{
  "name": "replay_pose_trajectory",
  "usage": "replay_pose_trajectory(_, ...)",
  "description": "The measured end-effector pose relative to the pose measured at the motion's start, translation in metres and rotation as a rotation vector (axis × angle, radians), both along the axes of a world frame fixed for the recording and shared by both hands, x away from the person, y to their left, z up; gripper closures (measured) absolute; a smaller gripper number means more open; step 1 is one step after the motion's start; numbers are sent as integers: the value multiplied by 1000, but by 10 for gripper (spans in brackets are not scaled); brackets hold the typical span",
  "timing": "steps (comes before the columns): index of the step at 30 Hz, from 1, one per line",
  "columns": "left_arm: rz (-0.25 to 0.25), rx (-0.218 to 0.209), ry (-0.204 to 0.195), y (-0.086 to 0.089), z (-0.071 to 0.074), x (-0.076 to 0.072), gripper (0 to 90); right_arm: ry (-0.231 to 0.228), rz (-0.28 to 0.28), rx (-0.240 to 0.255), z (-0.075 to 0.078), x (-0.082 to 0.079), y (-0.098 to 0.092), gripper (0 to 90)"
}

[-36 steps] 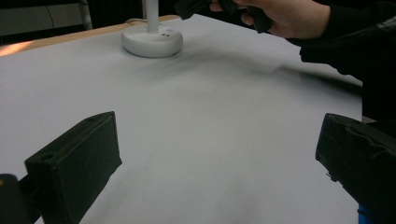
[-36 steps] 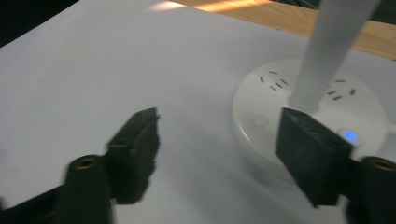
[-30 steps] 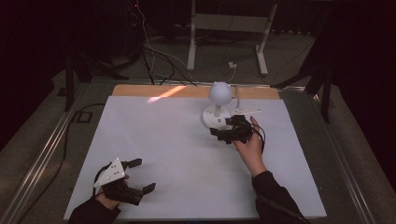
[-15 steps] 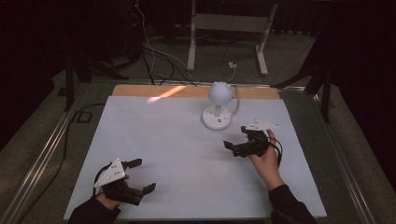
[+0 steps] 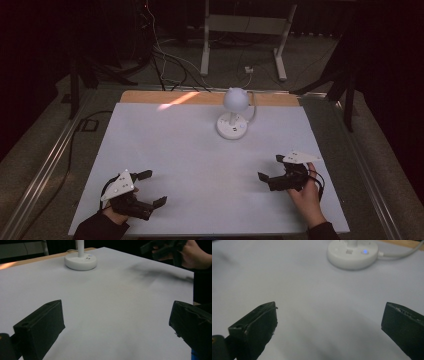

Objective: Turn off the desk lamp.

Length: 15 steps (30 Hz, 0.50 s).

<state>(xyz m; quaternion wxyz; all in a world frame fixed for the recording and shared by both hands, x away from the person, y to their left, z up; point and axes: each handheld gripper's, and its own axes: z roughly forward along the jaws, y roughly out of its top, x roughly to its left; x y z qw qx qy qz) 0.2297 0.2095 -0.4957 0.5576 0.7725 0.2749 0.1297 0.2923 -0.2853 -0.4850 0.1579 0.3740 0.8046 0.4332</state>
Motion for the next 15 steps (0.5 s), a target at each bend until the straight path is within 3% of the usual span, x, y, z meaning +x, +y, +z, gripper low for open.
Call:
replay_pose_trajectory(8, 1, -7, -1, 0, 1, -1, 5, 4, -11, -18, -13, -28, -18, 0)
replay_pose_trajectory(15, 0, -6, -2, 0, 1, -1, 5, 38, -19, -16, -21, -30, -25, 0)
